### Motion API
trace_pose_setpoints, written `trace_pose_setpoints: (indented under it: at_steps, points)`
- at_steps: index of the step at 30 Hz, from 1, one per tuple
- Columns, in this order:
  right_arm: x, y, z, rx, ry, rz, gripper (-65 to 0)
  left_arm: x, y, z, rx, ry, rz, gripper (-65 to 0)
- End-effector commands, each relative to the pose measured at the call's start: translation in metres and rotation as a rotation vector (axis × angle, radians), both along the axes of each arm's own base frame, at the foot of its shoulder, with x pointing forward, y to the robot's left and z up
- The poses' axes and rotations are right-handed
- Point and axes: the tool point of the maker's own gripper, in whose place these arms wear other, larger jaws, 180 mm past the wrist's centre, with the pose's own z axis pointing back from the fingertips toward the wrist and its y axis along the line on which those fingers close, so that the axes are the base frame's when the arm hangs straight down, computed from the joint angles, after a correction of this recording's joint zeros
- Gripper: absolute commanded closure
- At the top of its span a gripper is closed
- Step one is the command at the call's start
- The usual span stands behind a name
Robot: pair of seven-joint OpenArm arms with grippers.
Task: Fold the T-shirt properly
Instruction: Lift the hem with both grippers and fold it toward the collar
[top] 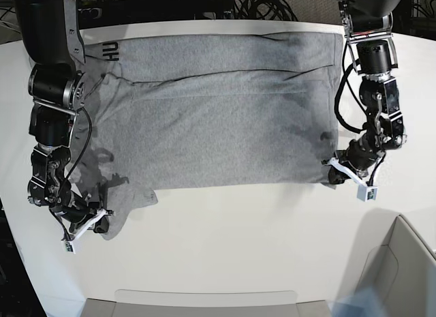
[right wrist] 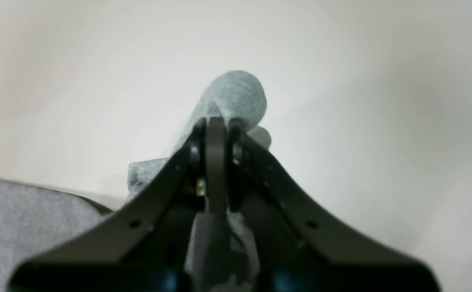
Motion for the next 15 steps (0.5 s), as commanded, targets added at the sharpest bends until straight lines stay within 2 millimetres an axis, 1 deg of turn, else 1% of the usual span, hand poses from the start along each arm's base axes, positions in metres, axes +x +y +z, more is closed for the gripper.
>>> trace_pose_setpoints:
  at_steps: [1,2,3,7,11,13,15]
  points:
    - [0.019,-0.006,0.042,0.002,-0.116,-0.009,0.0,0.008,0.005,0.019,0.018,-0.053,-0.003,0.0]
    - [0.02,-0.005,0.048,-0.006,-0.136,-0.004,0.0,0.009,0.004,0.022,0.023,-0.058,-0.009,0.0]
    - [0.018,-0.004,0.048,-0.015,-0.145,0.001,0.0,0.007,0.004,0.022,0.026,-0.053,-0.012,0.0]
    - [0.006,-0.003,0.053,-0.087,-0.128,0.031,0.0,-0.005,0.005,0.011,0.029,-0.029,-0.01,0.0]
    - [-0.009,-0.002,0.06,-0.157,-0.124,0.054,0.0,-0.02,0.027,0.008,0.022,-0.027,0.059,0.0]
    - [-0.017,0.0,0.06,-0.185,-0.123,0.065,0.0,-0.027,0.033,0.008,0.028,-0.028,0.072,0.0]
    - [-0.024,0.002,0.058,-0.2,-0.117,0.072,0.0,-0.036,0.032,0.008,0.04,-0.028,0.067,0.0]
